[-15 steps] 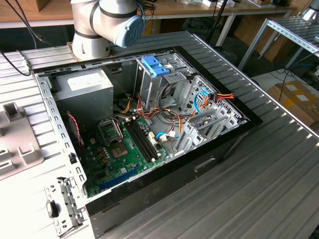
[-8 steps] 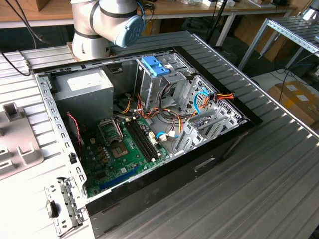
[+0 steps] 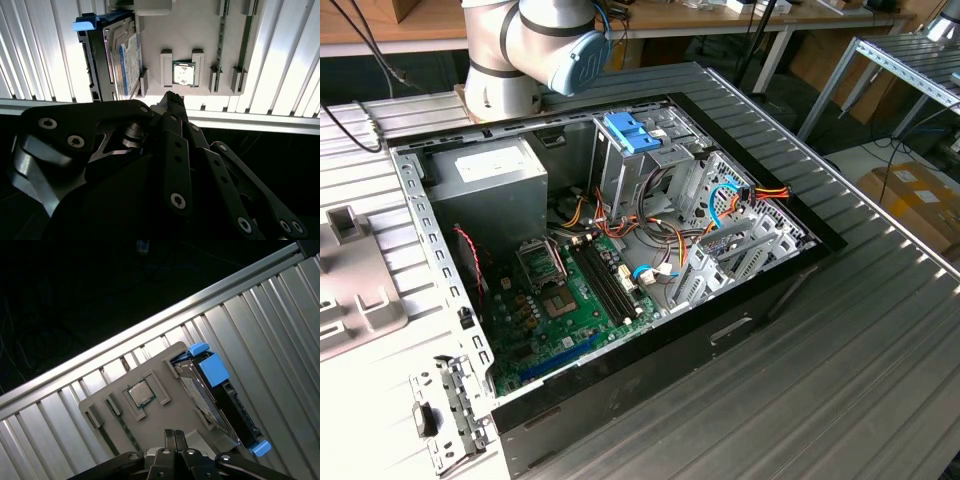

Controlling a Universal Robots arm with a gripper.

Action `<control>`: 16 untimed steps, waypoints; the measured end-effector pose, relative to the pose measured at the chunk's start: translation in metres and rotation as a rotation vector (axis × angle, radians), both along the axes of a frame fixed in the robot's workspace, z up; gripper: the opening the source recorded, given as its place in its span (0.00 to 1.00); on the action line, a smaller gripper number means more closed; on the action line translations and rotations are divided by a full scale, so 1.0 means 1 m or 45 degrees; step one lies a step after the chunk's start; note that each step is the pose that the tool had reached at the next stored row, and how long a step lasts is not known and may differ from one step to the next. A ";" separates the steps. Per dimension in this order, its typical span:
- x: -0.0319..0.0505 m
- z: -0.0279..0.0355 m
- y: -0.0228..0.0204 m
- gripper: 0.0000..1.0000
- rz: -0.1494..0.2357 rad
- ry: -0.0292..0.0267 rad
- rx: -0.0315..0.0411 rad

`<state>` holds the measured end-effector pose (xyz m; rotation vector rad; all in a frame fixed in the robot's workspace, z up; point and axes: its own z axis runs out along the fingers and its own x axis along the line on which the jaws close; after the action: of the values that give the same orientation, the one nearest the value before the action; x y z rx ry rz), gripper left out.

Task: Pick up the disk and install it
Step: 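Pick up the disk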

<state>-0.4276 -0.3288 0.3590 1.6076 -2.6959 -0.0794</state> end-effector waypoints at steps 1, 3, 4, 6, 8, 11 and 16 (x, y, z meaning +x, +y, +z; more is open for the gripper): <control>0.0000 0.0000 0.0000 0.11 0.003 0.0000 0.0000; 0.0000 -0.0002 0.0000 0.11 0.011 0.0000 0.0001; 0.0000 -0.0003 0.0000 0.11 0.014 -0.0001 0.0001; 0.0000 -0.0003 0.0000 0.11 0.020 0.0000 0.0001; -0.0001 -0.0005 0.0001 0.11 0.028 0.0000 0.0001; 0.0000 -0.0006 0.0000 0.11 0.040 0.0000 0.0000; 0.0000 -0.0008 0.0000 0.11 0.058 -0.0001 0.0001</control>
<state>-0.4276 -0.3288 0.3581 1.6682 -2.6576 -0.0793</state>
